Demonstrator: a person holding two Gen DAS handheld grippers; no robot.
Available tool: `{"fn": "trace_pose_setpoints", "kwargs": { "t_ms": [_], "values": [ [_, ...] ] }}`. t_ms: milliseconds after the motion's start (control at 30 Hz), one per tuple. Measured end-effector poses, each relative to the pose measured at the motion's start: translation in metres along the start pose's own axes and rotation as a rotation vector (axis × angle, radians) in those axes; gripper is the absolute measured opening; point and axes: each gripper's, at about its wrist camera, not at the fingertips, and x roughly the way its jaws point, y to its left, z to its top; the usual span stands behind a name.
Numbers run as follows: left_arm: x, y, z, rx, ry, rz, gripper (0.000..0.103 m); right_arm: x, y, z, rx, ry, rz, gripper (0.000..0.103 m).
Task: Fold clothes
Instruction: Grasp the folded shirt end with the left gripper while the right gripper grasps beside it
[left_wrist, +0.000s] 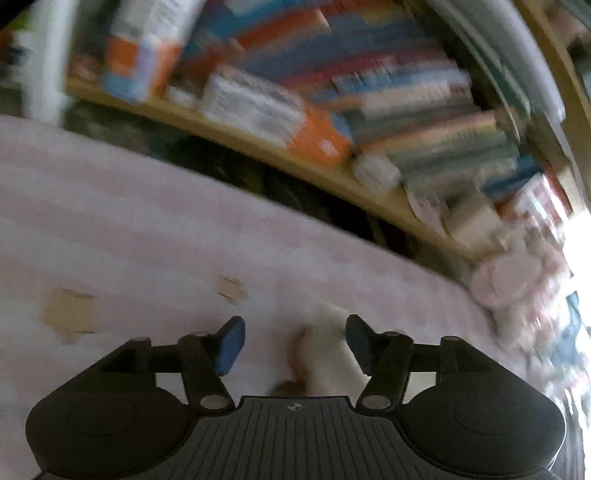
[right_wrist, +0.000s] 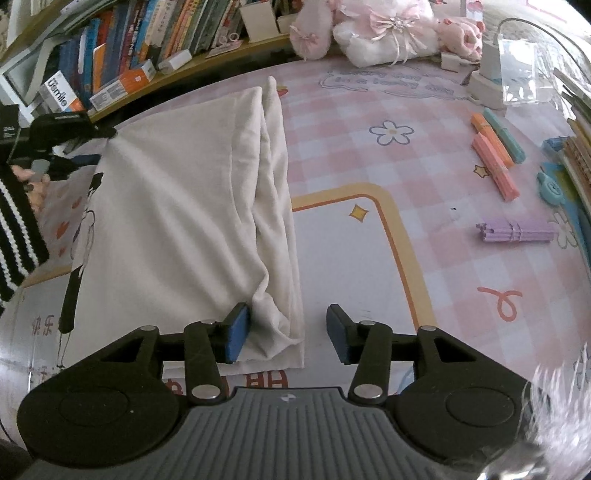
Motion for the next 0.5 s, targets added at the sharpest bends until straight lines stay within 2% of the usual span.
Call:
{"fn": "trace_pose_setpoints", "kwargs": {
  "t_ms": [100,500],
  "values": [
    [-0.032,0.011,-0.019,-0.019,-0.015,-0.029,0.061,0.0,-0.001,0.0,-0.019,-0.001,0.013,0.046],
    [-0.103,-0.026,-0.153,0.111,0.101,0.051,0.061,0.0,-0.006,0.0,-0.078,-0.007,0.066,0.046]
  ]
}}
